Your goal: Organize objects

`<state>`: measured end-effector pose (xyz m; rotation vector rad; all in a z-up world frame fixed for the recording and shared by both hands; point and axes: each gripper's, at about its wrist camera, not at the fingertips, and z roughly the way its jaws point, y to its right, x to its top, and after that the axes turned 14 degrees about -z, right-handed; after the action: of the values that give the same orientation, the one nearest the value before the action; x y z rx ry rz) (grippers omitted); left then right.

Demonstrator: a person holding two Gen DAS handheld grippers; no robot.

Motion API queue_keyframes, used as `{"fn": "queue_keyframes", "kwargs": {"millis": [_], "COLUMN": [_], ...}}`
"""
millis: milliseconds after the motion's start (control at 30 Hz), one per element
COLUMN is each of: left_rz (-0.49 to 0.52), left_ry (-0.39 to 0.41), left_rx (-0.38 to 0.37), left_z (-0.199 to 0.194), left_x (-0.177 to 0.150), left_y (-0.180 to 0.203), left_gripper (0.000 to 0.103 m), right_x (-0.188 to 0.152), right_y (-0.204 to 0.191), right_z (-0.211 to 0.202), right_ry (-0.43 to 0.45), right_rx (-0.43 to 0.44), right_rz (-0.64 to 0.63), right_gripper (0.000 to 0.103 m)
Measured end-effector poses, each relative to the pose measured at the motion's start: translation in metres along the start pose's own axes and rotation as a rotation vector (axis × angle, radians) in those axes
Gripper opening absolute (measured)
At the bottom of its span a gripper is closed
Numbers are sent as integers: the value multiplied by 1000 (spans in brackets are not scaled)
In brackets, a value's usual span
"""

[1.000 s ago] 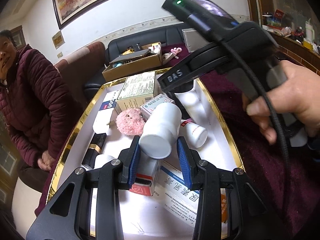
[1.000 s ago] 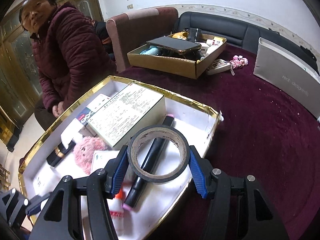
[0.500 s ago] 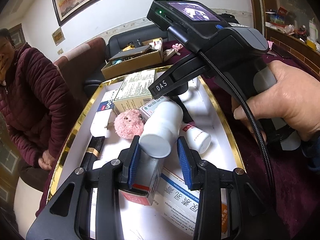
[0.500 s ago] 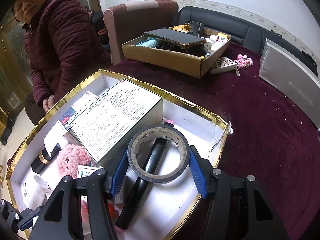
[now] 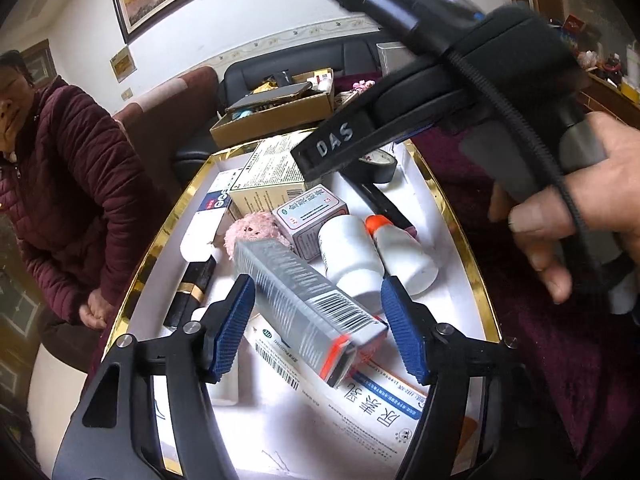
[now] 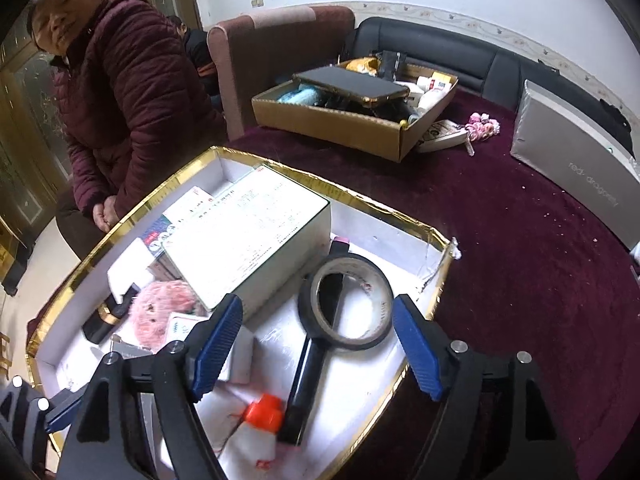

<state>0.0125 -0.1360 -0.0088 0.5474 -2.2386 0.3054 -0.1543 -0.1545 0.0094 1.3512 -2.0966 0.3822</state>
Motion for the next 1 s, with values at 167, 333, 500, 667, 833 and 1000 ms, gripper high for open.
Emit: {"fn": "queue_keyframes", "kwargs": {"millis": [167,333,500,667,833,1000], "left_rz": [-9,-25,-38,-61,-72,-92], "left_ry": [7,24,45,75,88,110], "left_rx": [5,3,4,-5,-4,-8], "left_z": [-4,-12,-20,-29,-35,-42], "left_x": [-2,-2,-3,-6,-7,-6], "left_y": [-2,-7,-12,-21,-28,-36], "left_gripper": [70,70,70,70,70,70], "right_x": [-8,-17,-28,-41,-52,-62], "right_y": [-7,-13,-21,-28,-37,-49], "right_z": [-25,-45,-63,-81,-97,-112], "right_ry": [42,73,101,131,156,170], "right_rx": [-7,-3,0,-14,-20,-29], "right_rz": [0,25,42,67,72,53], "right_gripper": [77,78,79,81,81,82]}}
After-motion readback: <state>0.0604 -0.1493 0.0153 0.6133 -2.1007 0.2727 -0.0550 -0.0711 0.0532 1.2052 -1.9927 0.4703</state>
